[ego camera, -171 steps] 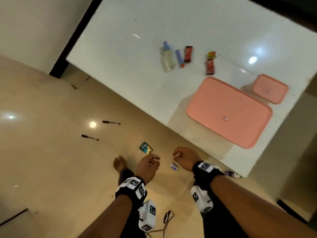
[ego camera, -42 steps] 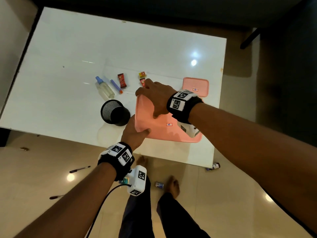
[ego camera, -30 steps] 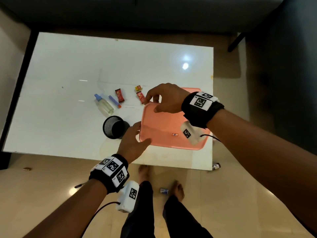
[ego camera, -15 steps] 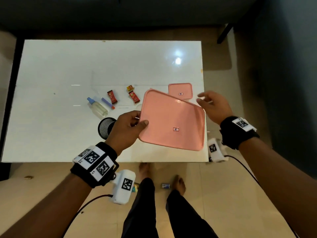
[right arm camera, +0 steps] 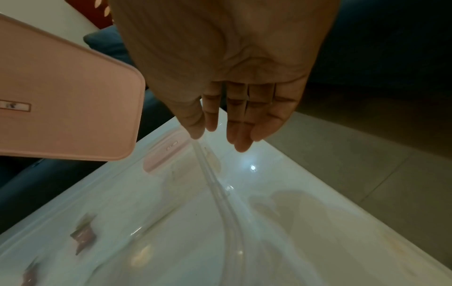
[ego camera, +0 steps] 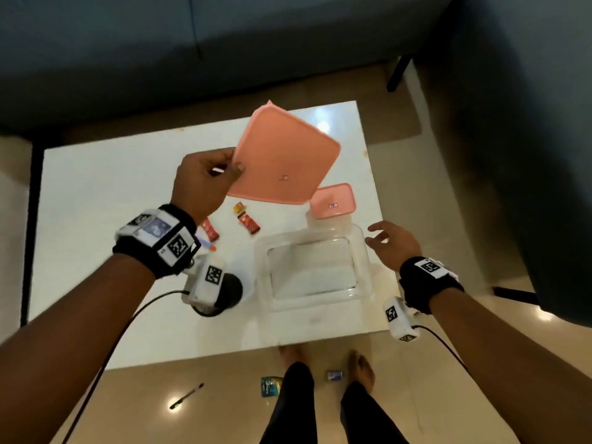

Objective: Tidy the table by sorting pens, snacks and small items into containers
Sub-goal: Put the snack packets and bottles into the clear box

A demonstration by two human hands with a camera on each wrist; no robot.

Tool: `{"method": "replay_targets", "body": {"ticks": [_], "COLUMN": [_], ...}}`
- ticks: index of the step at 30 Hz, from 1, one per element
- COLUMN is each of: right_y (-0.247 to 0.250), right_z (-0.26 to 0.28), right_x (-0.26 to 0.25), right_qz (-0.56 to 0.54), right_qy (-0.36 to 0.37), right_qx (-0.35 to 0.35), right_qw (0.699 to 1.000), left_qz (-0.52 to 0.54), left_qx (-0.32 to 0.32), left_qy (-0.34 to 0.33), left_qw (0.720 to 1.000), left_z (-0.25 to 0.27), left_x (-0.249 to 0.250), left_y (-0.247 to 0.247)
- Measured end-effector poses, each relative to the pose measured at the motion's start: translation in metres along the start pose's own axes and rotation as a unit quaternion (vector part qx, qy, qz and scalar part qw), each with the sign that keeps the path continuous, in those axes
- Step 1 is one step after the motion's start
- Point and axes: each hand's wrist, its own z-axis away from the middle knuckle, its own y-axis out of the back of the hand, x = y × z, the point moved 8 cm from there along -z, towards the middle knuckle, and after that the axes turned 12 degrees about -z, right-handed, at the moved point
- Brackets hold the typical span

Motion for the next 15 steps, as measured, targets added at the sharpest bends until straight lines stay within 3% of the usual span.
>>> {"method": "replay_targets", "body": {"ticks": [7, 12, 15], "right_y": [-0.009, -0.020, -0.026], "right_z": [0.005, 0.007, 0.007], "right_x": [-0.008, -0.002, 0.003], "right_qz": [-0.068, -0.080, -0.108], "right_qy": [0.025, 0.037, 0.038], "right_qx": [0.048, 0.056, 0.064], "right_qw": [0.996, 0.995, 0.991], "left_qz": [-0.209, -0.392, -0.421], "left_qx": [0.025, -0.042, -0.093], "left_qy": [-0.122, -0.250, -0.259], "left_qw": [0.970, 0.885, 0.864], "left_z": [-0.090, -0.095, -0.089], "left_x": [0.005, -0.014, -0.038], "left_y": [-0.039, -0.108, -0.138]}}
